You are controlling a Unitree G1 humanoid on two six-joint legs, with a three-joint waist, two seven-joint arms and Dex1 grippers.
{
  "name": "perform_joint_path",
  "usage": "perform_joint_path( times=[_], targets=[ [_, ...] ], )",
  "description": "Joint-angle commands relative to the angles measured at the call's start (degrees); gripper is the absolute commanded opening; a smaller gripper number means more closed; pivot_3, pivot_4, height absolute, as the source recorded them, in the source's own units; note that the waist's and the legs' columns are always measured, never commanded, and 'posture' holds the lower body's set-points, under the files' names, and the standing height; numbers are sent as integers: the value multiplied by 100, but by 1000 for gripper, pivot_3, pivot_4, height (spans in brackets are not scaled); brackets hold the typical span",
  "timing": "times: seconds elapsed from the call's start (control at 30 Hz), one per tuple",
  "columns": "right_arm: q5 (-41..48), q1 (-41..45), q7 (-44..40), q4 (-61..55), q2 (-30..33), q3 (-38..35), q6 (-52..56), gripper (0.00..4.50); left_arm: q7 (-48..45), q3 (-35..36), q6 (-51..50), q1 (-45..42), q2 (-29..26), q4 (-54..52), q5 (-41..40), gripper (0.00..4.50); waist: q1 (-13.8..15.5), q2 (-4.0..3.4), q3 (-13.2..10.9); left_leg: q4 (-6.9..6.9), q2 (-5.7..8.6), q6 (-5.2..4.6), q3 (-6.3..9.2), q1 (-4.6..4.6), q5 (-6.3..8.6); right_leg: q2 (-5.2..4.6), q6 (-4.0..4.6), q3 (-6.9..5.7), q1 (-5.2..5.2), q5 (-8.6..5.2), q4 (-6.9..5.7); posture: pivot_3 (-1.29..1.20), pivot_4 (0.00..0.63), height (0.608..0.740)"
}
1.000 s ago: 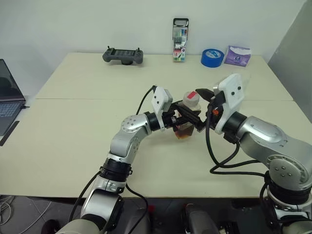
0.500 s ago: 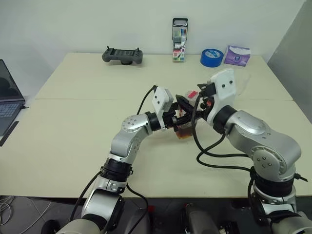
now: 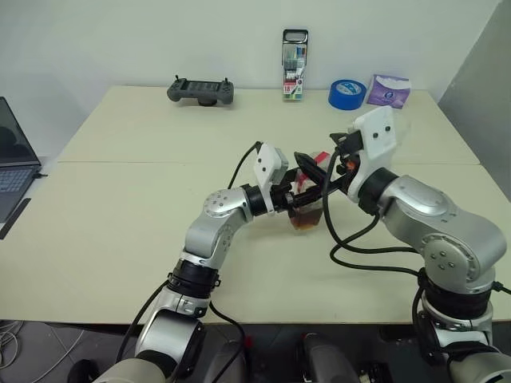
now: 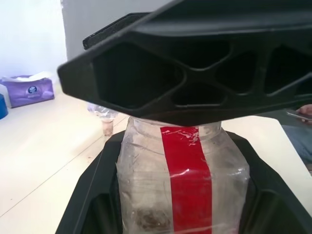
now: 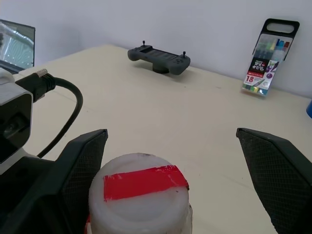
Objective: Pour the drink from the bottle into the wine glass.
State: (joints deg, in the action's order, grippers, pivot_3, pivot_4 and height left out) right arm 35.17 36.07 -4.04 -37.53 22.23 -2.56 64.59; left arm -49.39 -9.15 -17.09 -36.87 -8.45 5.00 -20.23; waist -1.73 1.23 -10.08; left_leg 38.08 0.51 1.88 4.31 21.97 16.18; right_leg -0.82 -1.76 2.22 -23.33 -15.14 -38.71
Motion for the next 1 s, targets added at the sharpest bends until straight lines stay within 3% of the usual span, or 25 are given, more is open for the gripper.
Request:
perform_joint_path(
  times=[0.03, 0.73, 1.0],
  targets=[
    [-45, -53, 30, -196, 206, -594, 45, 4500, 2, 192, 139, -116, -51, -225, -120, 2117, 0, 0, 0, 0, 0, 0, 0, 0, 0, 0, 0, 0, 0, 0, 0, 0, 150, 740],
    [1030, -600, -477, -830, 745, -1154, 259, 4500, -23, 203, 109, -183, -122, -174, -122, 2054, 1, 1, 0, 0, 0, 0, 0, 0, 0, 14, -1, 1, 0, 0, 0, 0, 150, 740],
    [1911, -519, -750, -986, 854, -1265, 184, 4500, -4, 237, 92, -164, -167, -207, -109, 2051, 4, 1, 0, 0, -1, -1, -2, 2, 0, 14, -1, 1, 0, 0, 5, 0, 150, 740]
  ],
)
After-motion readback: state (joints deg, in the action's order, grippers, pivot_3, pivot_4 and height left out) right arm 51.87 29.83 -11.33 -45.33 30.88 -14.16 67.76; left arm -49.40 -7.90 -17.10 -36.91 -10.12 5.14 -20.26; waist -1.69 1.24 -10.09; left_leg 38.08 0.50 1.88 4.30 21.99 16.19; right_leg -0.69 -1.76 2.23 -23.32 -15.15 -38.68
